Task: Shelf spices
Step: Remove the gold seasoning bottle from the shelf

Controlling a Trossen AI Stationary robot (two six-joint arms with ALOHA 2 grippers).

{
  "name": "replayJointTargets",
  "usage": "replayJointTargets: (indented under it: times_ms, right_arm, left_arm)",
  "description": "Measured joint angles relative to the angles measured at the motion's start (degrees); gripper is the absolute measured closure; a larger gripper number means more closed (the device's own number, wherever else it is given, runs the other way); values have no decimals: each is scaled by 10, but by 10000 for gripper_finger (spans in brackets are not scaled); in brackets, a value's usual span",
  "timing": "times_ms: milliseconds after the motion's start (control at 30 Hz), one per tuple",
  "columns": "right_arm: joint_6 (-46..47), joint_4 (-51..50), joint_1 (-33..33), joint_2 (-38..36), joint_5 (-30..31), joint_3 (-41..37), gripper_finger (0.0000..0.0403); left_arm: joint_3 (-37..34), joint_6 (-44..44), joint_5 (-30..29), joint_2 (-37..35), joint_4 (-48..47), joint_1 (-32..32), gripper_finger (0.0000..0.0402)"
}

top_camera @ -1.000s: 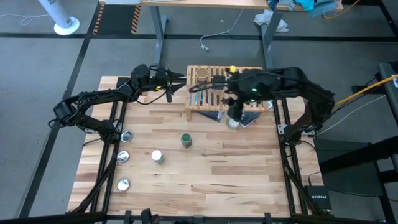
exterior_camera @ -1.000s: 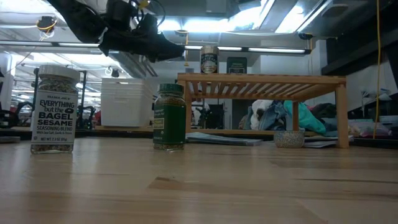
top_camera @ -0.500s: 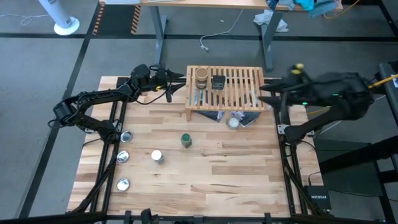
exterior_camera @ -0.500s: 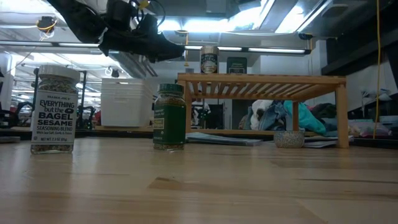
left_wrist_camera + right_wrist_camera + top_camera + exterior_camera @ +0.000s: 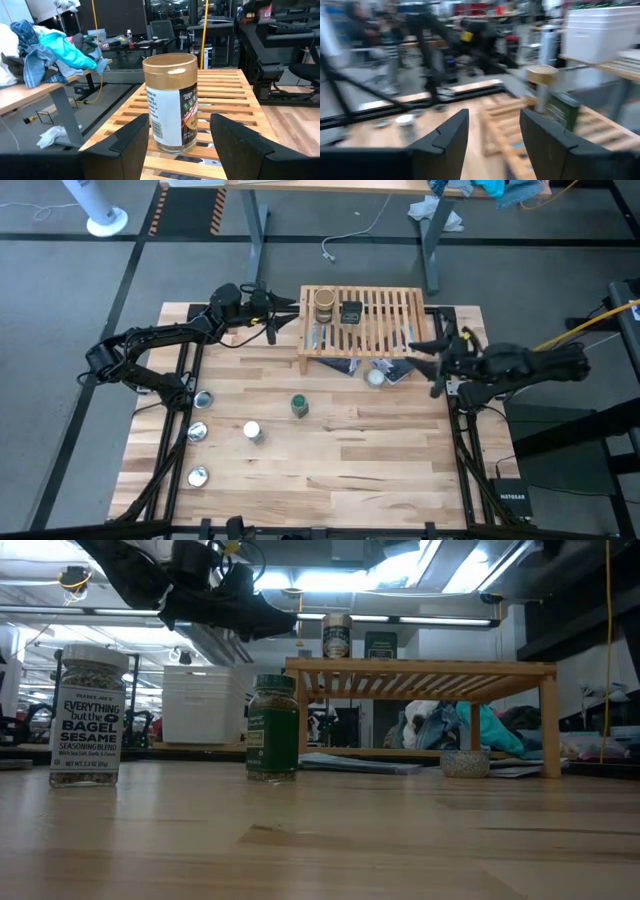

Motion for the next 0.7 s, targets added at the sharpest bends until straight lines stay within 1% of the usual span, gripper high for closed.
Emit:
replayJointTargets:
  times_ms: [67, 100, 300, 367, 500, 600, 700]
  right_arm:
    - [-4, 29, 0, -16, 38, -47, 221]
    - [-6, 38, 0, -22, 48, -67, 221]
    - [-14, 112, 0, -39, 53, -141, 221]
    - [-15, 118, 0, -38, 57, -154, 221]
    - [-43, 106, 0, -35, 97, -164, 221]
    - [-49, 101, 0, -35, 106, -167, 221]
    - [-50, 97, 1, -35, 105, -167, 221]
  left_arm:
    - [0, -6, 0, 0, 0, 0, 199]
    - [0, -7, 0, 0, 0, 0, 199]
    - [0, 1, 0, 0, 0, 0, 199]
    - [0, 2, 0, 0, 0, 0, 199]
    - [0, 11, 0, 0, -1, 1, 199]
    - [0, 22, 1, 0, -15, 4, 199]
    - [2, 26, 26, 16, -27, 8, 199]
